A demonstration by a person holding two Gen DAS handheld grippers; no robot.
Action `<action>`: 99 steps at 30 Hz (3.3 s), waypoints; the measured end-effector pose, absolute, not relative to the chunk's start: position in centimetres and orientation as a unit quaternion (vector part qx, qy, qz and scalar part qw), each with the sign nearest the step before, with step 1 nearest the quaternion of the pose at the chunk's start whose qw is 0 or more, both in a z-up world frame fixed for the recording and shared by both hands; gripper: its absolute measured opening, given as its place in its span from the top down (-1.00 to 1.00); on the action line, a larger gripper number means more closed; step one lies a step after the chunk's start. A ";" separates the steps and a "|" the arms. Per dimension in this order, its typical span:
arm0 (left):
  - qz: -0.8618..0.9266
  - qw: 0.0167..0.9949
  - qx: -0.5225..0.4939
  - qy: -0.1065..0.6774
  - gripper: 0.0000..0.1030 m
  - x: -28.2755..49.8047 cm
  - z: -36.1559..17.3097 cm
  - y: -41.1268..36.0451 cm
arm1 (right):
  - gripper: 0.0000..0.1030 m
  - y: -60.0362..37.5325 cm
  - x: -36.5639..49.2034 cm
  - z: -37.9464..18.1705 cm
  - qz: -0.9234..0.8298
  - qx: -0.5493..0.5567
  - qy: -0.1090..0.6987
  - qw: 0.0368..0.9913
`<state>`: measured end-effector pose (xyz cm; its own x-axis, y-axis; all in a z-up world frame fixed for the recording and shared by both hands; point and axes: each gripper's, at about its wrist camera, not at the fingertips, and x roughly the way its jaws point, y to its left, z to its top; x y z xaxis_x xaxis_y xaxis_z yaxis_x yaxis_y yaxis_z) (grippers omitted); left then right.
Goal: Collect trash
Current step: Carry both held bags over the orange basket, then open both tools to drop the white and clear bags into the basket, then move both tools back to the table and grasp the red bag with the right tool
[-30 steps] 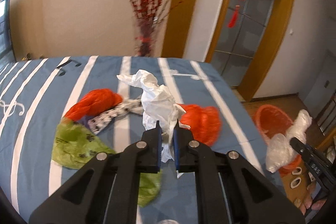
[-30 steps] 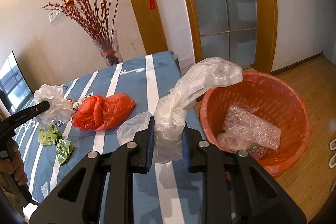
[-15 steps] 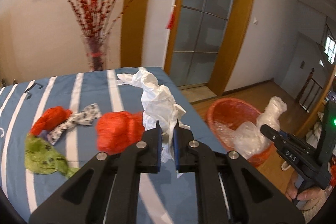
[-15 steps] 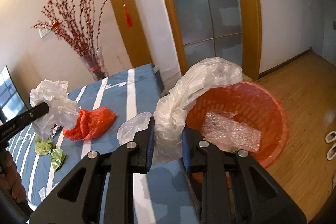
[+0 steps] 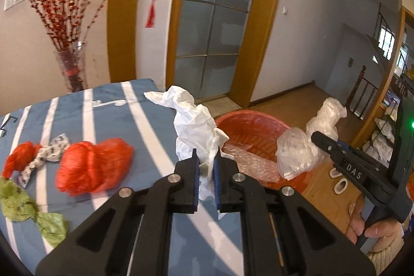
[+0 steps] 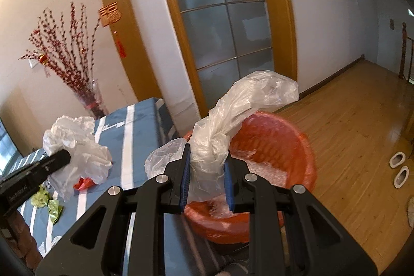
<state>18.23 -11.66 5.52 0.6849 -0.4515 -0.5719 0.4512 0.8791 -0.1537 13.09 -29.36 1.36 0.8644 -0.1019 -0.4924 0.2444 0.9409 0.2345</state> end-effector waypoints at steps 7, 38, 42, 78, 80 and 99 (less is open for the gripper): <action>-0.271 0.907 0.013 0.322 0.80 18.9 4.2 -15.8 | 0.55 -32.6 13.1 1.3 -0.116 0.157 0.235 0.952; -0.279 0.883 0.028 0.375 0.22 23.3 -2.0 -21.4 | -0.08 -37.3 16.0 -1.5 -0.133 0.217 0.246 0.935; -0.265 0.888 0.029 0.375 0.13 23.3 -1.9 -19.8 | -0.09 -37.4 15.7 -1.6 -0.138 0.213 0.251 0.934; -0.004 0.938 -0.033 0.344 -0.27 19.3 -0.2 10.0 | -0.36 -16.0 20.0 0.7 0.035 0.089 0.290 0.952; 0.016 0.938 -0.040 0.344 -0.27 19.1 -0.4 12.1 | -0.36 -14.0 20.6 0.5 0.052 0.081 0.298 0.950; 0.097 0.927 -0.096 0.349 -0.27 17.5 -2.3 23.0 | -0.33 -0.6 28.5 -3.4 0.081 0.026 0.363 0.928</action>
